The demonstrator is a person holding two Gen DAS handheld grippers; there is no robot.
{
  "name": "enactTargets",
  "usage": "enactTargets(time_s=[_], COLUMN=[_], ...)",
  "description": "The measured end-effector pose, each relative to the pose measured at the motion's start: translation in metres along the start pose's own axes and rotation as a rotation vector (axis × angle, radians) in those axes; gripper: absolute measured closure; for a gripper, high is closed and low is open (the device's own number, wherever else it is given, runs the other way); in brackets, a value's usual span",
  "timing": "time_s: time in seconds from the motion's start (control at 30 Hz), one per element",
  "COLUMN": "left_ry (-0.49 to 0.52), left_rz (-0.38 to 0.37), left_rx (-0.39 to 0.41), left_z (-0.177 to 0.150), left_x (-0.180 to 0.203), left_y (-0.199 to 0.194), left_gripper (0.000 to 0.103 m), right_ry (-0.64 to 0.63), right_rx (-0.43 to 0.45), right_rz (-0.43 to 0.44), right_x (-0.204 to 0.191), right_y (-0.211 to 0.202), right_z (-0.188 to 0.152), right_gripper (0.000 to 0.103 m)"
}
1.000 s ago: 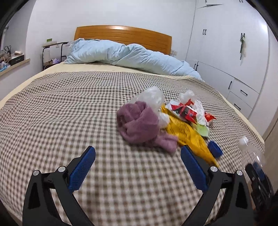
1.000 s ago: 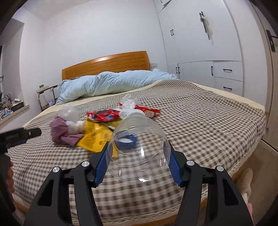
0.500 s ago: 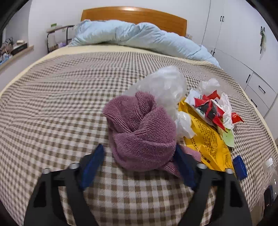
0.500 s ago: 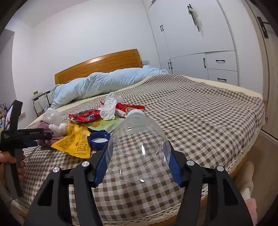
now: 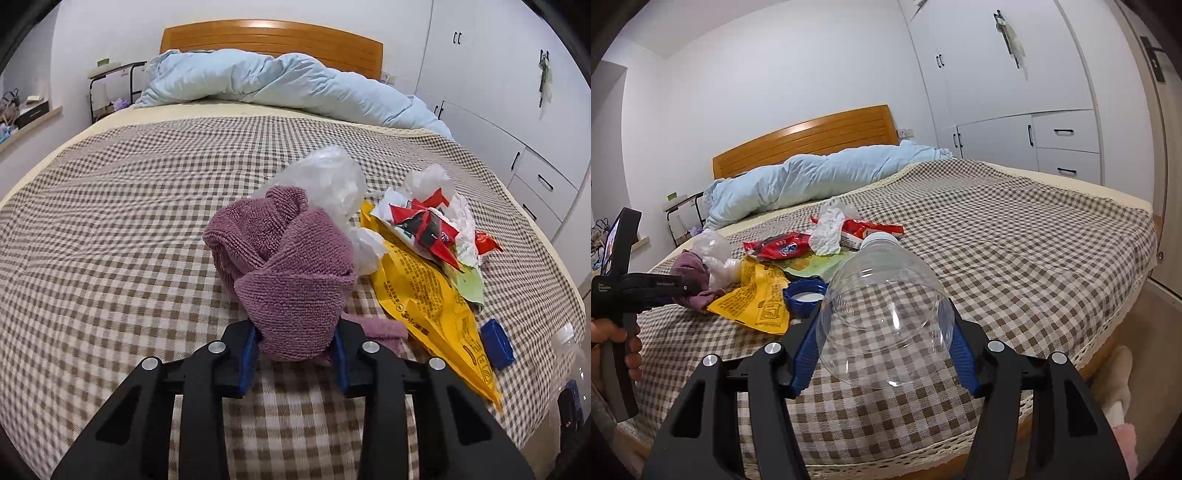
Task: Collect trash
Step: 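Grasp the mauve towel on the bed with the left tool, then carry the mauve towel and plastic bottle down toward the floor bin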
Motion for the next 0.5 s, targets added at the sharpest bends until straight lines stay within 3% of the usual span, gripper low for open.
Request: enactTargets(time_s=[0.5], left_ry=[0.02], left_rz=[0.003], left_rx=[0.05], left_z=[0.001], left_x=[0.002], left_y=[-0.073], left_gripper=[0.073], right_ry=[-0.031], right_rx=[0.044], right_rz=[0.04], right_x=[-0.019], right_y=[-0.051], right_z=[0.022], right_gripper=[0.044])
Point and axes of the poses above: each gripper's, at about its wrist camera, not at the fingertips, and y roughly the way its jaws point, x to its right, z to its top, the point moved 6 cm from there along y, roughly the way its jaws point, and after that the axes turned 9 degrees about y, right-handed, at the moved point
